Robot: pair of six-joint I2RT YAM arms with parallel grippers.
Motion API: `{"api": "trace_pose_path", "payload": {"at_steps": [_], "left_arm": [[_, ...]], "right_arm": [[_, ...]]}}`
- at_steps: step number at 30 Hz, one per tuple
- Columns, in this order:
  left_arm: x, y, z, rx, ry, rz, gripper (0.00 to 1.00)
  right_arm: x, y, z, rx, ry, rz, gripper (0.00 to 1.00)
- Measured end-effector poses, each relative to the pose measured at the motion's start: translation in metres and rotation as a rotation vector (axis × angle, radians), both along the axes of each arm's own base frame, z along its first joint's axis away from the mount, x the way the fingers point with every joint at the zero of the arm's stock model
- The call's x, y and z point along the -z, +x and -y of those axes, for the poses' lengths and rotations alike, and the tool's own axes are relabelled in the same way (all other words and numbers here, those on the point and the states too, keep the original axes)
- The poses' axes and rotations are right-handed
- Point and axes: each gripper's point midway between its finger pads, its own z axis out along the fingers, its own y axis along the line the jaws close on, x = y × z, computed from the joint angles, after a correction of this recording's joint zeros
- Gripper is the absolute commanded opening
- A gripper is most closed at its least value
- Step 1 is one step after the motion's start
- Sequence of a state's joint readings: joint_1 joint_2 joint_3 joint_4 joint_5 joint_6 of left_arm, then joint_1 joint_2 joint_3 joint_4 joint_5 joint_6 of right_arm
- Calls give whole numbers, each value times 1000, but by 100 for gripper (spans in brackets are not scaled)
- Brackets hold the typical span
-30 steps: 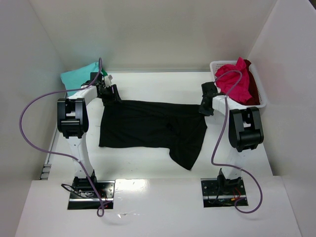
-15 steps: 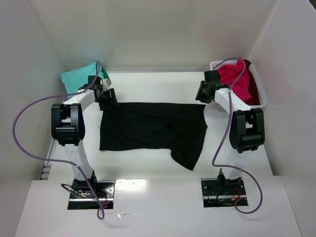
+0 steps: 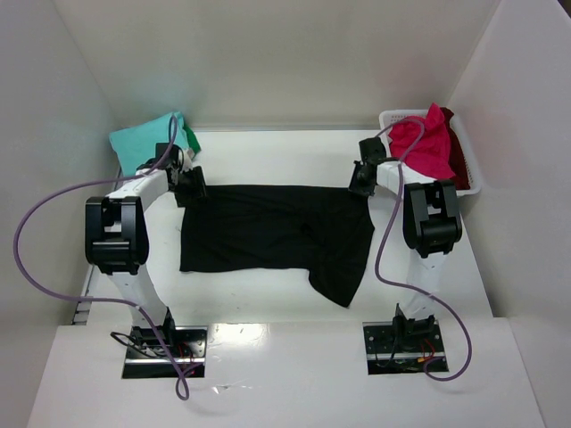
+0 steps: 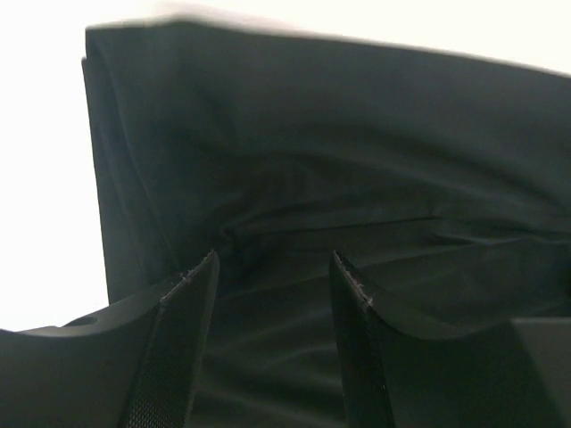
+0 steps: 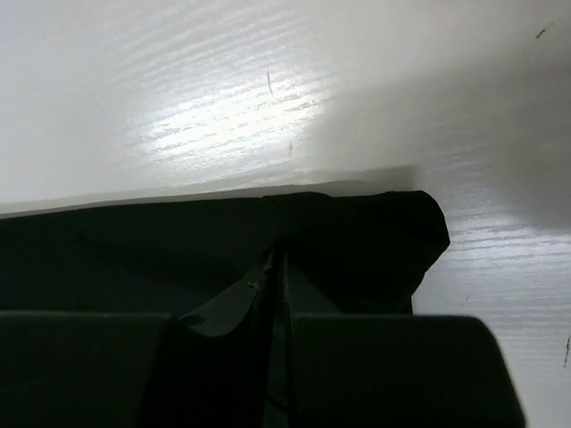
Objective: Fold and stack the t-shirts
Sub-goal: Fold the flattened tshirt in 1/3 of the way
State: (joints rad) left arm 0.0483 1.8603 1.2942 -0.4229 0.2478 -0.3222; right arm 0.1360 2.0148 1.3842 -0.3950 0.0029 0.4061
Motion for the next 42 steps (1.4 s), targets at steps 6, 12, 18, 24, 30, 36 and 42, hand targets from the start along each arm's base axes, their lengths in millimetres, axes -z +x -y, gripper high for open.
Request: {"api": "trace_pose_path", "payload": {"at_steps": [6, 12, 18, 24, 30, 36, 42], "left_arm": [[16, -16, 2, -21, 17, -57, 61], [27, -29, -4, -64, 67, -105, 43], [26, -35, -17, -122, 128, -120, 26], [28, -37, -29, -155, 188, -130, 14], [29, -40, -39, -178, 240, -143, 6], [27, -39, -48, -198, 286, -144, 6], [27, -41, -53, -211, 313, -151, 4]], "right_arm": [[5, -1, 2, -2, -15, -9, 8], [5, 2, 1, -2, -15, -6, 8], [5, 3, 1, -6, -17, -4, 8], [5, 3, 1, -6, -17, -5, 8], [5, 5, 1, -6, -18, -4, 7], [4, 19, 1, -4, -20, 13, 7], [3, 32, 5, 0, -28, 28, 7]]}}
